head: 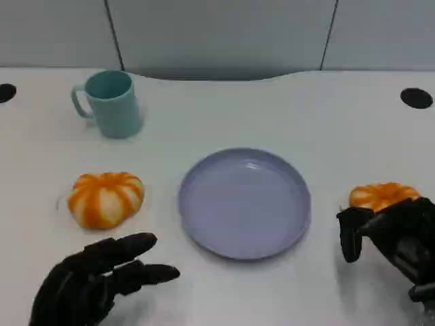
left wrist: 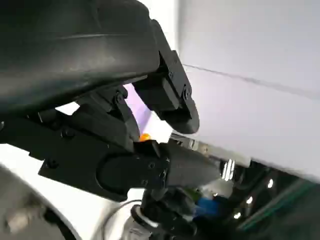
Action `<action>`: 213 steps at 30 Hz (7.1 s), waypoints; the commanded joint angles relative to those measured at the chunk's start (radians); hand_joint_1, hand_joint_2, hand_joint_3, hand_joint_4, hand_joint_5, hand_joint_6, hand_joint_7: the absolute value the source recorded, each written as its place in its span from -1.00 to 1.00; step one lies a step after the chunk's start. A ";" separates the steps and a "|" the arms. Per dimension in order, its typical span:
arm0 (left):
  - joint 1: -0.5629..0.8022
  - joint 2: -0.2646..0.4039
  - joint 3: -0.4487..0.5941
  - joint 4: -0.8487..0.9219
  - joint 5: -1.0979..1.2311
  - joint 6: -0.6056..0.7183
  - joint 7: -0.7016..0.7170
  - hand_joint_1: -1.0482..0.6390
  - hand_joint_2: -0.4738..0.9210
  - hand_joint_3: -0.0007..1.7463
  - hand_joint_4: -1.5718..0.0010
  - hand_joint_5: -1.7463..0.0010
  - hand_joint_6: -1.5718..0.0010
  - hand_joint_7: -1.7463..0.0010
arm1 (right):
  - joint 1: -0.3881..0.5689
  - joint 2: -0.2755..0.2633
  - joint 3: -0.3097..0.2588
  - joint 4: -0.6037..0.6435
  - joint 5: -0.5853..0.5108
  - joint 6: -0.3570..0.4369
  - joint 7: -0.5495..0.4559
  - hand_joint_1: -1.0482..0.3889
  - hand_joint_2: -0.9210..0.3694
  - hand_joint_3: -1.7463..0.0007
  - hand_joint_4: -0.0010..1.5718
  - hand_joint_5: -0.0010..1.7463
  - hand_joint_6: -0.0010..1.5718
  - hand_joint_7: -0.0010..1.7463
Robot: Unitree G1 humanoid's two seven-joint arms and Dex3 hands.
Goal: Grasp the bread from the table and place it into the plate.
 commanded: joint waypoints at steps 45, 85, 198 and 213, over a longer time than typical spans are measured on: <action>-0.759 0.337 -0.688 0.947 1.481 0.119 1.254 -0.08 0.94 -0.99 0.37 -0.81 0.25 -0.48 | 0.027 0.006 0.040 -0.052 -0.032 -0.018 -0.030 -0.19 -0.97 1.00 0.28 0.77 0.83 -0.93; -0.876 0.375 -0.585 0.720 1.109 -0.114 1.167 -0.56 0.88 -1.00 0.61 0.68 0.41 1.00 | -0.003 0.005 0.120 -0.069 -0.097 -0.027 -0.149 -0.31 -1.00 0.97 0.22 0.83 0.39 -0.09; -0.867 0.271 -0.486 0.729 0.960 -0.401 1.455 0.04 0.89 -1.00 -0.29 0.44 -0.42 0.90 | -0.021 0.009 0.138 -0.068 -0.102 -0.141 -0.139 -0.32 -1.00 0.90 0.20 0.91 0.32 0.09; -0.731 0.308 -0.508 0.378 0.847 -0.239 0.803 -0.79 0.97 -0.86 0.88 0.98 0.72 1.00 | -0.010 0.100 0.086 -0.111 -0.006 -0.159 -0.094 -0.15 -1.00 0.90 0.26 0.60 0.32 -0.31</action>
